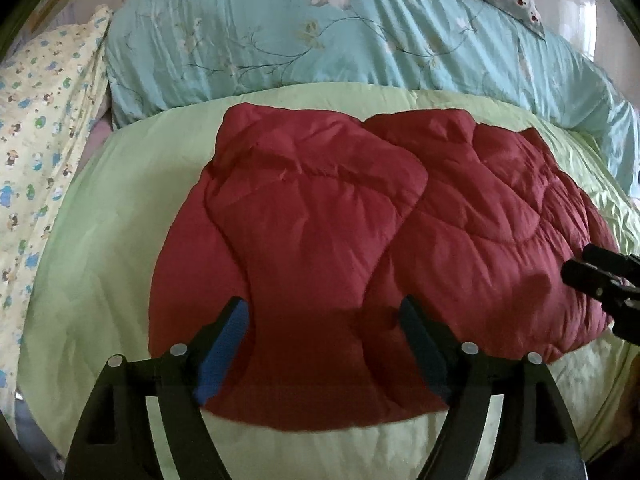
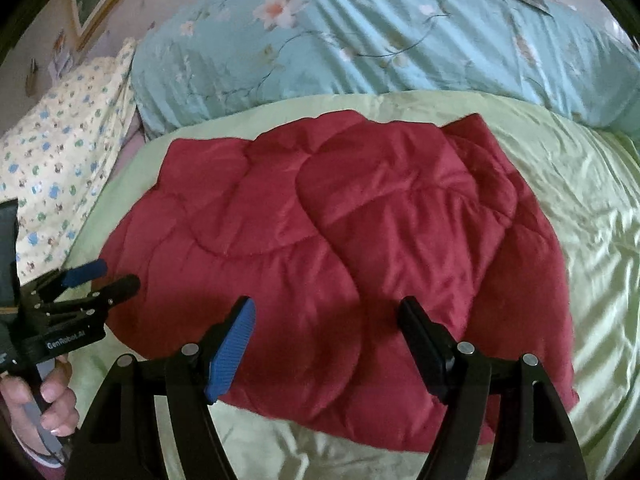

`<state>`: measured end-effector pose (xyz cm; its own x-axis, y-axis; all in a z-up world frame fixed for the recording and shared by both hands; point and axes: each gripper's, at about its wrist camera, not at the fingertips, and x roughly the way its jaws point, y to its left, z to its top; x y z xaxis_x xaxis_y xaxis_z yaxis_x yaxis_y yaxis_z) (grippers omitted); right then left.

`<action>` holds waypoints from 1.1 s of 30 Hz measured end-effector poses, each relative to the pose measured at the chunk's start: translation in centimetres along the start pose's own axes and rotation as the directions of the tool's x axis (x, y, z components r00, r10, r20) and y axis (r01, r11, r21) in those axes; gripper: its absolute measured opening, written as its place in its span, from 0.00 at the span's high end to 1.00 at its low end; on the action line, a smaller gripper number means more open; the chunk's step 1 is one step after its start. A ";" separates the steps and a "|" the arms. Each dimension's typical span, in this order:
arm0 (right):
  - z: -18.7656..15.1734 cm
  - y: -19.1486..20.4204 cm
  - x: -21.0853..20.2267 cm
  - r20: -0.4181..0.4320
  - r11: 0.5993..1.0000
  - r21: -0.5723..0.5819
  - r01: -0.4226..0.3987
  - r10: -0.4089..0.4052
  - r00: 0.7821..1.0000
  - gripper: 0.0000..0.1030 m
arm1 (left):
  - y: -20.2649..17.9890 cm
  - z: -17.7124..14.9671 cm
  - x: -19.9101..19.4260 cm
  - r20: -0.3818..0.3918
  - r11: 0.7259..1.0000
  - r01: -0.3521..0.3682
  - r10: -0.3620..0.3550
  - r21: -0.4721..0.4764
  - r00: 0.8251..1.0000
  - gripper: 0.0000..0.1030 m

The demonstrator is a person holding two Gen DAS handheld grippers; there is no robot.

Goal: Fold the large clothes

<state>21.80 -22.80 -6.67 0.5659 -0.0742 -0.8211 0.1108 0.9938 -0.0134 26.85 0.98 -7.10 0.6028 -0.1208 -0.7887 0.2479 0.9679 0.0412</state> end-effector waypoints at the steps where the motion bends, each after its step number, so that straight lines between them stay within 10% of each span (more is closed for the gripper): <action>1: 0.3 0.2 0.4 -0.006 1.000 -0.004 0.004 -0.004 1.000 0.27 | 0.2 0.3 0.4 -0.007 1.000 0.005 -0.005 -0.003 1.000 0.23; 16: 3.2 -3.0 6.1 -0.082 0.996 0.025 0.081 -0.079 0.993 0.22 | 0.7 4.0 7.1 -0.037 1.000 -0.014 0.014 0.014 0.999 0.11; 33: 3.9 -5.3 8.2 -0.084 0.999 0.047 -0.006 0.010 0.996 0.20 | 0.3 4.4 10.1 -0.055 0.999 -0.047 0.046 -0.015 0.997 0.00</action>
<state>29.06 -28.97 -11.07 0.4966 -0.0568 -0.8661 0.1459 0.9891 0.0188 36.37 -0.88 -12.39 0.5709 -0.0639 -0.8185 0.2080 0.9757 0.0689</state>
